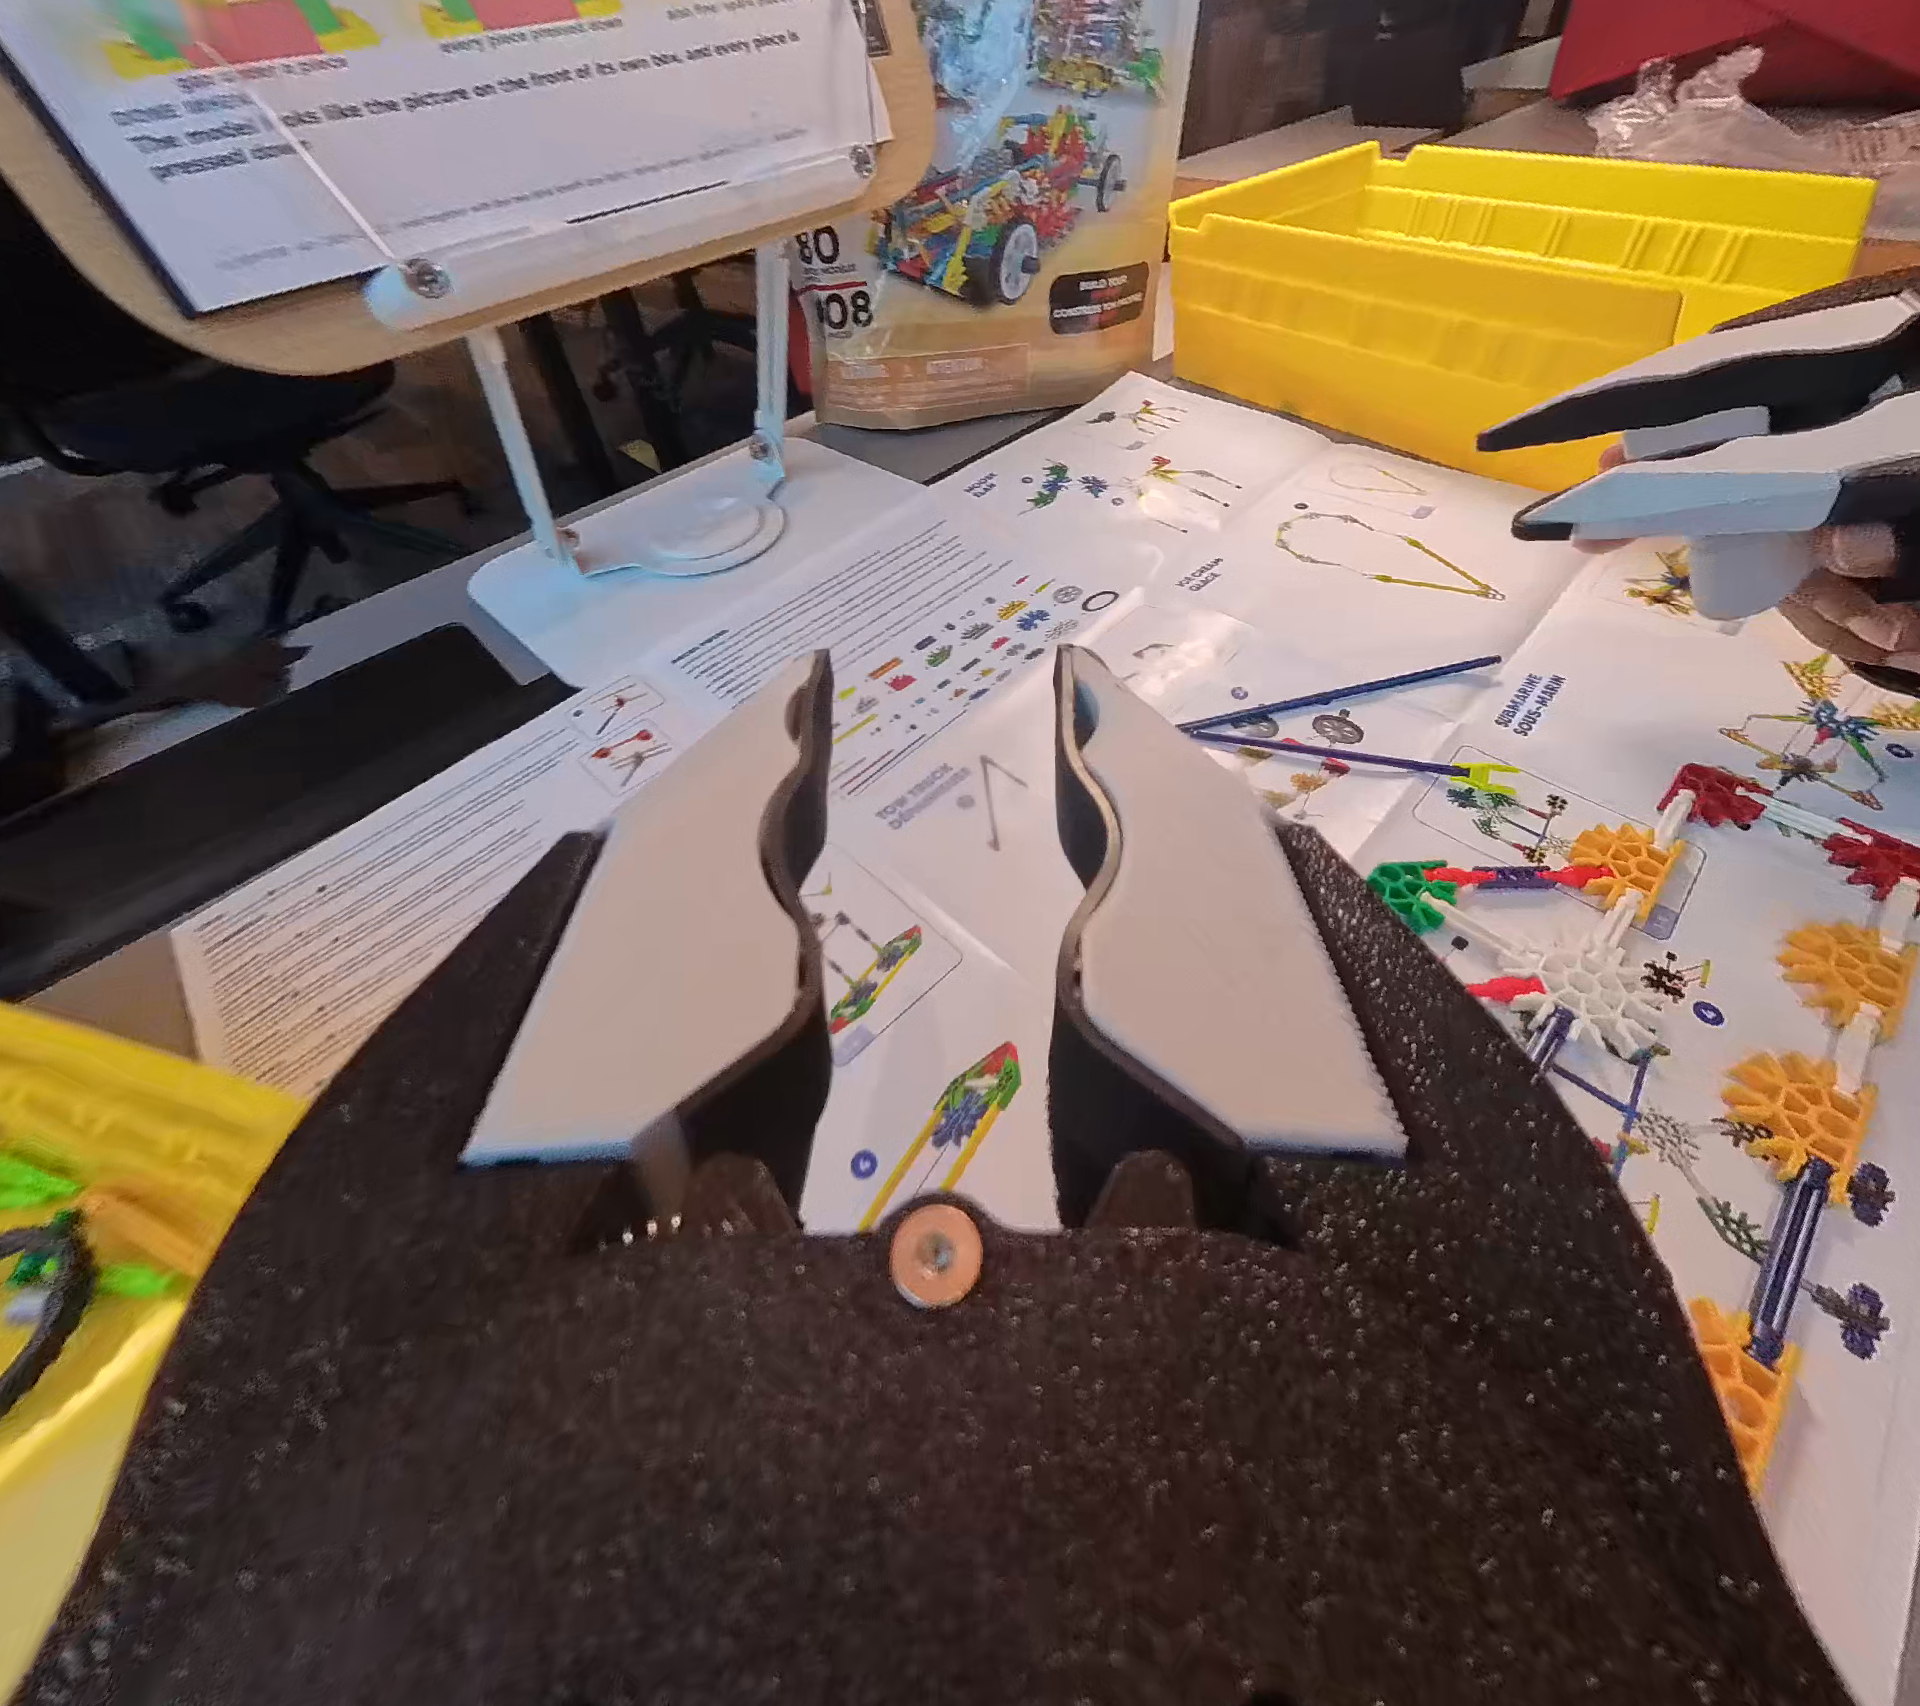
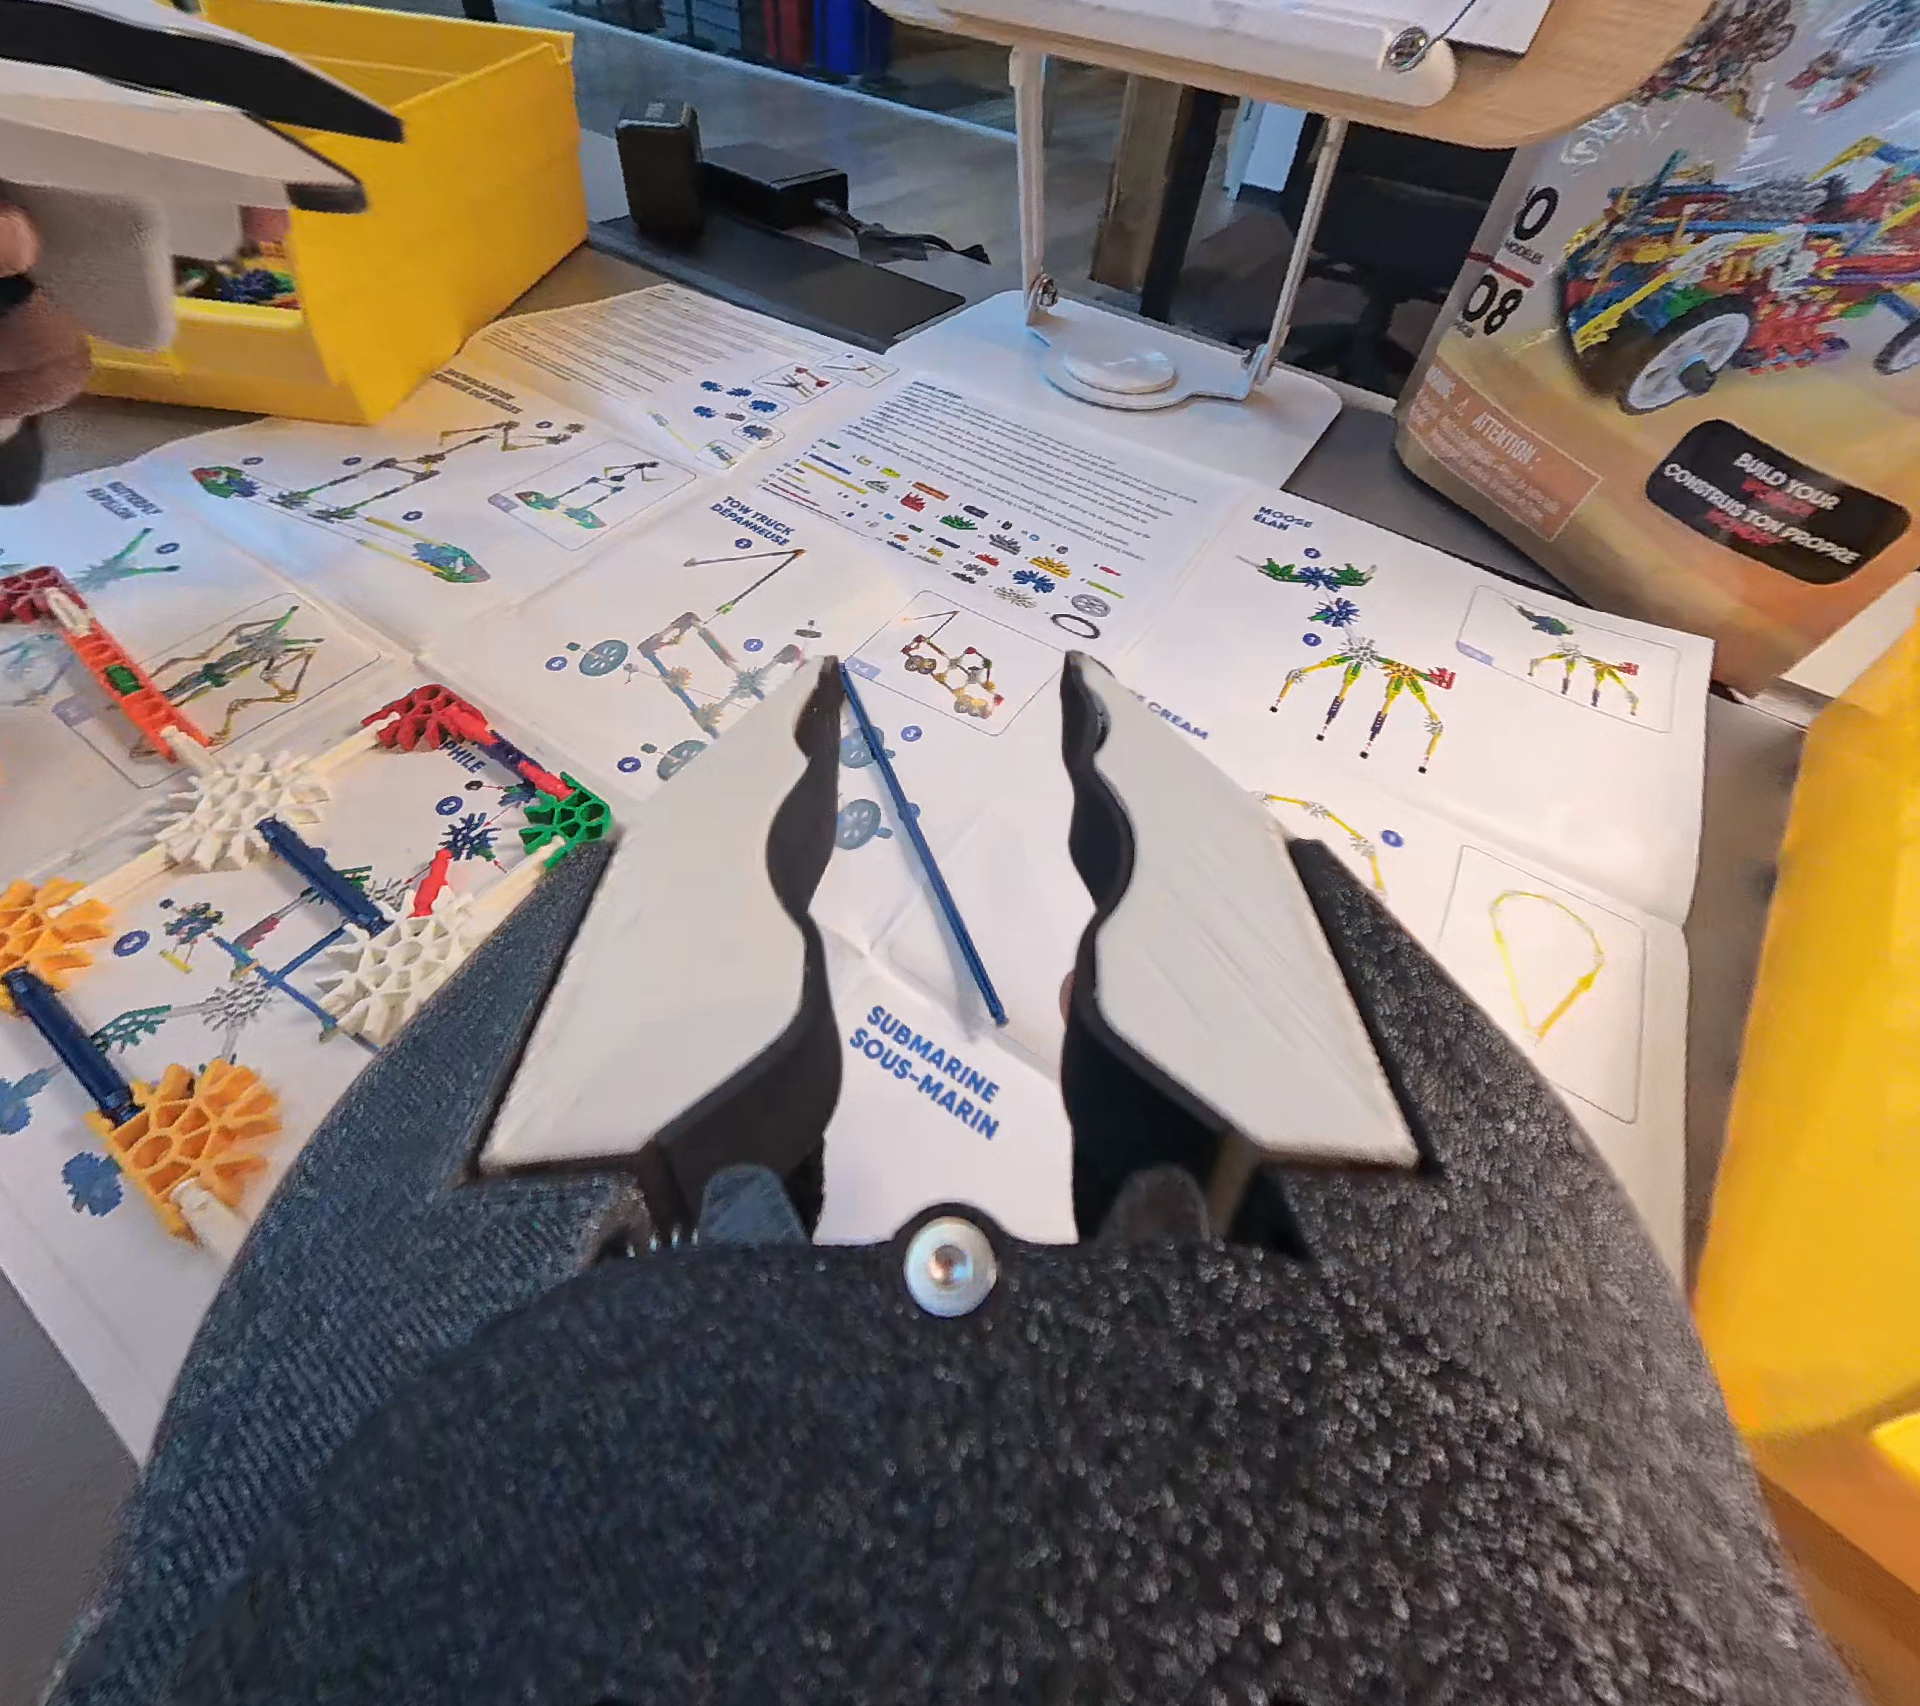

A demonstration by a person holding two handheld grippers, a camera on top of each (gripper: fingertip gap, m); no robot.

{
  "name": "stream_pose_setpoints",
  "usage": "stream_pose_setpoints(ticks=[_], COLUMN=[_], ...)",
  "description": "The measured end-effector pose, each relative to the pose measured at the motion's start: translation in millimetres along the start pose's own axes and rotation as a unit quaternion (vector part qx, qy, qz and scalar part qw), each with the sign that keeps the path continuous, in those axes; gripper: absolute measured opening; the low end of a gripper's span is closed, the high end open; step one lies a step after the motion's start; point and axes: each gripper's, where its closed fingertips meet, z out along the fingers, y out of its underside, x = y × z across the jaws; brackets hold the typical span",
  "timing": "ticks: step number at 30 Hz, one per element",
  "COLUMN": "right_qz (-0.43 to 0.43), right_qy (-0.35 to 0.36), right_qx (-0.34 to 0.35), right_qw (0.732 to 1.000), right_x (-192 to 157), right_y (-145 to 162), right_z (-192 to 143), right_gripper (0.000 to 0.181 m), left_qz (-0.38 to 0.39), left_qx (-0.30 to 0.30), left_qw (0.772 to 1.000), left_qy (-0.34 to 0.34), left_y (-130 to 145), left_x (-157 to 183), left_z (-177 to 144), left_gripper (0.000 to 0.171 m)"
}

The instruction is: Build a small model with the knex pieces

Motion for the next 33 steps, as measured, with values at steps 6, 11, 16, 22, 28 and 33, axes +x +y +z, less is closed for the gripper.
stream_pose_setpoints(ticks=[6, 11, 16, 22, 28, 33], right_qz=[-0.009, -0.017, -0.02, -0.013, 0.001, -0.012], right_qy=[0.059, 0.112, 0.168, 0.224, 0.298, 0.292], right_qx=[0.024, 0.045, 0.063, 0.072, 0.061, -0.017], right_qw=[0.998, 0.993, 0.984, 0.972, 0.953, 0.956], right_x=[22.0, 46.7, 77.1, 111.8, 172.0, 227.8], right_y=[-9.7, -19.4, -27.4, -29.3, -26.3, -19.8], right_z=[-10.0, -27.0, -52.7, -85.2, -130.2, -131.6], right_gripper=[0.043, 0.045, 0.046, 0.046, 0.042, 0.035], left_qz=[-0.029, -0.044, -0.024, -0.009, -0.01, -0.006], left_qx=[0.026, 0.024, 0.01, 0.004, -0.004, -0.003], left_qw=[0.996, 0.99, 0.989, 0.99, 0.99, 0.988], left_qy=[-0.078, -0.128, -0.148, -0.141, -0.144, -0.153], left_y=[7.0, 23.4, 32.1, 36.2, 40.4, 39.6], left_x=[-23.3, -36.4, -42.9, -38.6, -39.6, -42.2], left_z=[-48.0, -78.0, -85.7, -77.4, -71.4, -70.4], left_gripper=[0.041, 0.041, 0.043, 0.043, 0.043, 0.042])
